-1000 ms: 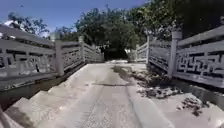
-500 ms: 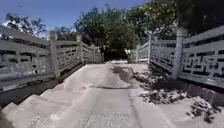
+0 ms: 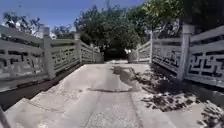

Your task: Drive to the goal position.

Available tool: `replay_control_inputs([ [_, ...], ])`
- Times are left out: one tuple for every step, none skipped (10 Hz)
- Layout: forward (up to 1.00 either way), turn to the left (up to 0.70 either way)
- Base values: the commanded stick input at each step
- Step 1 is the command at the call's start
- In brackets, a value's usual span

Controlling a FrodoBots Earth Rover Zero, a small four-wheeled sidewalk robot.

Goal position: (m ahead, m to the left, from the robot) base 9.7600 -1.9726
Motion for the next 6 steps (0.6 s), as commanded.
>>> replay_control_inputs([
  [0.45, 0.0],
  [0.45, 0.0],
  [0.45, 0.0],
  [0.45, 0.0],
  [0.45, 0.0],
  [0.45, 0.0],
])
